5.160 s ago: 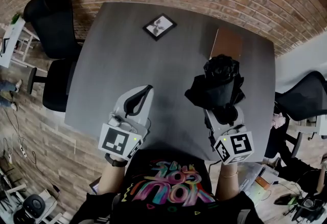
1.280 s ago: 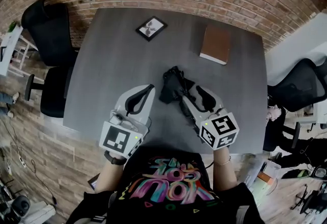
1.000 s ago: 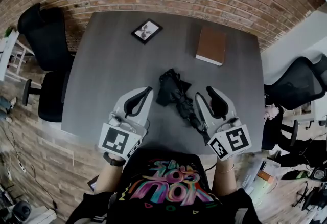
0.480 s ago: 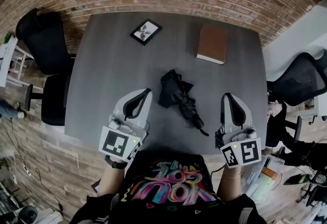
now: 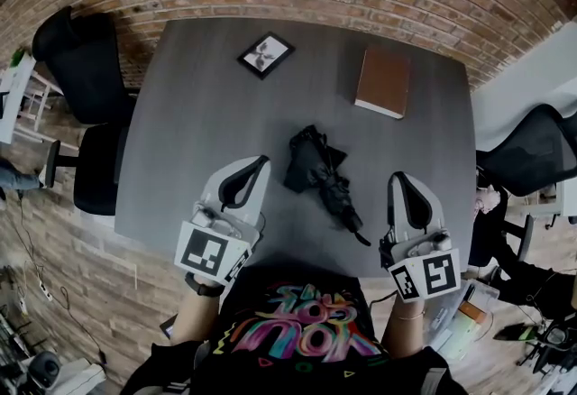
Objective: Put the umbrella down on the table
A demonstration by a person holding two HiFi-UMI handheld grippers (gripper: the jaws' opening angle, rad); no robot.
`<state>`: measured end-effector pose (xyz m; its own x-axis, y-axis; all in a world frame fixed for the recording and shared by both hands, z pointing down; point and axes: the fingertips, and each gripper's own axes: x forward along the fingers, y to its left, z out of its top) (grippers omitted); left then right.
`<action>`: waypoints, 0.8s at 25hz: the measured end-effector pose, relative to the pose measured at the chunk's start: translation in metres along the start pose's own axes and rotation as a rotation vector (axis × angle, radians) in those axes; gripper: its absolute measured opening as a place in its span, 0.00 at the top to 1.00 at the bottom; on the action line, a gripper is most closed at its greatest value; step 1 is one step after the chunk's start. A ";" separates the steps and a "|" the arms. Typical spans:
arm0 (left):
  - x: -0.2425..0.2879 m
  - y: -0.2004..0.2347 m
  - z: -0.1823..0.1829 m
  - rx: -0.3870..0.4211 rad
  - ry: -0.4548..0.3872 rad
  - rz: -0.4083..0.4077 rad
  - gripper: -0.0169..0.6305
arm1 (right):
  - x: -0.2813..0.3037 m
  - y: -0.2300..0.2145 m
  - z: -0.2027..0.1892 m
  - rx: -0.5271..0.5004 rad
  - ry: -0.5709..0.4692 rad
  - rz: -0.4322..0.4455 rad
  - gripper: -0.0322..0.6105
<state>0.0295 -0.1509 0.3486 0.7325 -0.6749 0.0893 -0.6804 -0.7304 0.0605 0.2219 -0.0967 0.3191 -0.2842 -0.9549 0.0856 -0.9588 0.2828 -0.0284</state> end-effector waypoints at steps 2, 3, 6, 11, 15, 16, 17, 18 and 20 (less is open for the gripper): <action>0.001 0.001 -0.001 -0.001 0.002 0.002 0.98 | 0.003 0.000 -0.001 0.006 0.001 0.005 0.95; 0.001 0.002 -0.001 -0.001 0.003 0.002 0.98 | 0.004 0.000 -0.002 0.011 0.001 0.007 0.95; 0.002 0.003 -0.002 0.001 0.005 0.006 0.98 | 0.006 -0.002 -0.004 0.024 0.003 0.010 0.95; 0.005 0.004 -0.003 0.002 0.008 0.009 0.98 | 0.008 -0.005 -0.005 0.029 0.005 0.011 0.95; 0.007 0.005 -0.005 0.013 0.009 0.000 0.98 | 0.013 -0.003 -0.007 0.019 0.012 0.017 0.95; 0.007 0.006 -0.006 0.006 0.012 0.002 0.98 | 0.014 -0.002 -0.008 0.017 0.014 0.018 0.95; 0.007 0.007 -0.008 -0.011 0.019 0.009 0.98 | 0.015 -0.002 -0.009 0.015 0.015 0.017 0.95; 0.007 0.007 -0.009 -0.030 0.027 0.016 0.98 | 0.015 -0.002 -0.010 0.014 0.016 0.017 0.95; 0.008 0.008 -0.010 -0.031 0.028 0.017 0.98 | 0.016 -0.002 -0.011 0.016 0.019 0.018 0.95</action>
<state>0.0295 -0.1608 0.3599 0.7204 -0.6833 0.1185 -0.6931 -0.7152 0.0898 0.2194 -0.1121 0.3315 -0.3013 -0.9479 0.1036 -0.9534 0.2981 -0.0458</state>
